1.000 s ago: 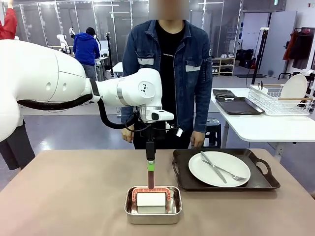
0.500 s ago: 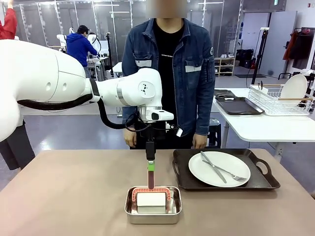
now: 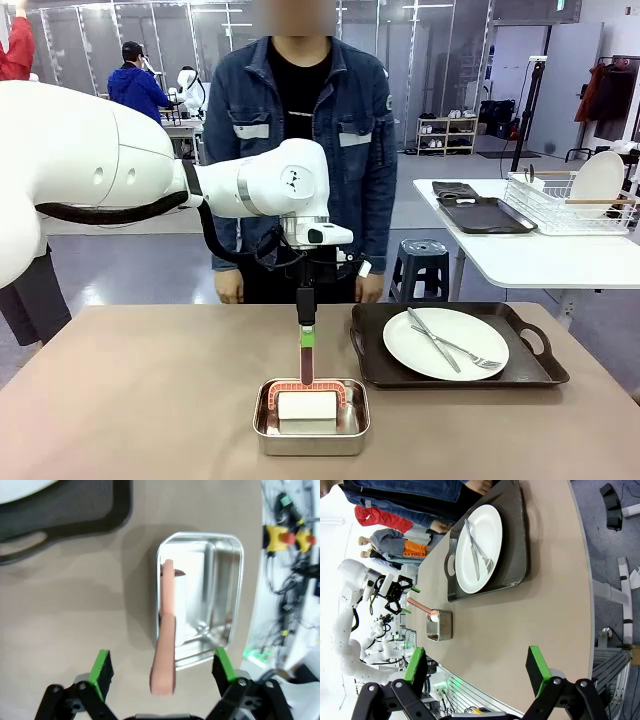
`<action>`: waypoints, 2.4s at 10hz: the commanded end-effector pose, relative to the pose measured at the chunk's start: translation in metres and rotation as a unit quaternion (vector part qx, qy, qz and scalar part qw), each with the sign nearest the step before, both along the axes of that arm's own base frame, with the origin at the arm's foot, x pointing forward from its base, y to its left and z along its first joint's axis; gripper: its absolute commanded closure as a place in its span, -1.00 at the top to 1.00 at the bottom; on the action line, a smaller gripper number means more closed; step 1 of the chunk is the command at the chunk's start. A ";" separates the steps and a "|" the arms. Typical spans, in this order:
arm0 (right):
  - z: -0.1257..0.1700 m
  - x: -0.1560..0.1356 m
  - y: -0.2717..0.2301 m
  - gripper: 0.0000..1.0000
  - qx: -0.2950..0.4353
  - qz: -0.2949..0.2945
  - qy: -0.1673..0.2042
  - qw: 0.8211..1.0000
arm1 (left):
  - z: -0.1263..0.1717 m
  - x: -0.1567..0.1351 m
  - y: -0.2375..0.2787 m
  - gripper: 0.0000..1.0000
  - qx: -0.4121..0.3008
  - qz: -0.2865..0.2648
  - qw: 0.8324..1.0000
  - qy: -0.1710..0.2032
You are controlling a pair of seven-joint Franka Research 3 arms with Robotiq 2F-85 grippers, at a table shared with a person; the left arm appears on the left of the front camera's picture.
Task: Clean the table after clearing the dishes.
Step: When the right (or left) Handle tray is removed, use the right hand (or left hand) to clean the right (or left) side of the table with the Lint Roller.
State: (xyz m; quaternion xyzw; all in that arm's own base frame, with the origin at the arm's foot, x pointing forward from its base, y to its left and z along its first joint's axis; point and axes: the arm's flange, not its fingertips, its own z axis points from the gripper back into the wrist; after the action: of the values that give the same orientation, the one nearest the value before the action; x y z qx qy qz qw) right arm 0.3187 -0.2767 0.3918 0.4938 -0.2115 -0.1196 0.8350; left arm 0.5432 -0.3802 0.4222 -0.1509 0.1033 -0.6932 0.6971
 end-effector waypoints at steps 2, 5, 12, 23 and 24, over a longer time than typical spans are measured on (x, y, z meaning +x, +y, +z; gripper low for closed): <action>0.002 -0.002 0.001 1.00 0.003 0.000 -0.005 1.000 | 0.094 -0.011 0.086 1.00 -0.131 0.106 0.978 0.121; 0.002 -0.002 0.001 1.00 0.003 0.000 -0.005 1.000 | 0.116 -0.074 0.214 1.00 -0.313 0.122 0.929 0.154; 0.002 -0.002 0.001 1.00 0.003 0.000 -0.005 1.000 | 0.015 -0.230 0.538 1.00 -0.504 0.401 0.762 0.069; 0.002 -0.002 0.001 1.00 0.003 0.000 -0.005 1.000 | -0.018 -0.243 0.638 1.00 -0.456 0.528 0.716 0.040; 0.002 -0.002 0.001 1.00 0.003 0.000 -0.005 1.000 | -0.018 -0.243 0.638 1.00 -0.456 0.528 0.716 0.040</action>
State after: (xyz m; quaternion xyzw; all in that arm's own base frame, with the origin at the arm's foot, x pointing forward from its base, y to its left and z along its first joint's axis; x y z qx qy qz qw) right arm 0.3185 -0.2769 0.3922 0.4943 -0.2114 -0.1193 0.8347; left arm 0.3075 0.2587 0.4019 -0.5079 -0.2948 -0.1686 0.7917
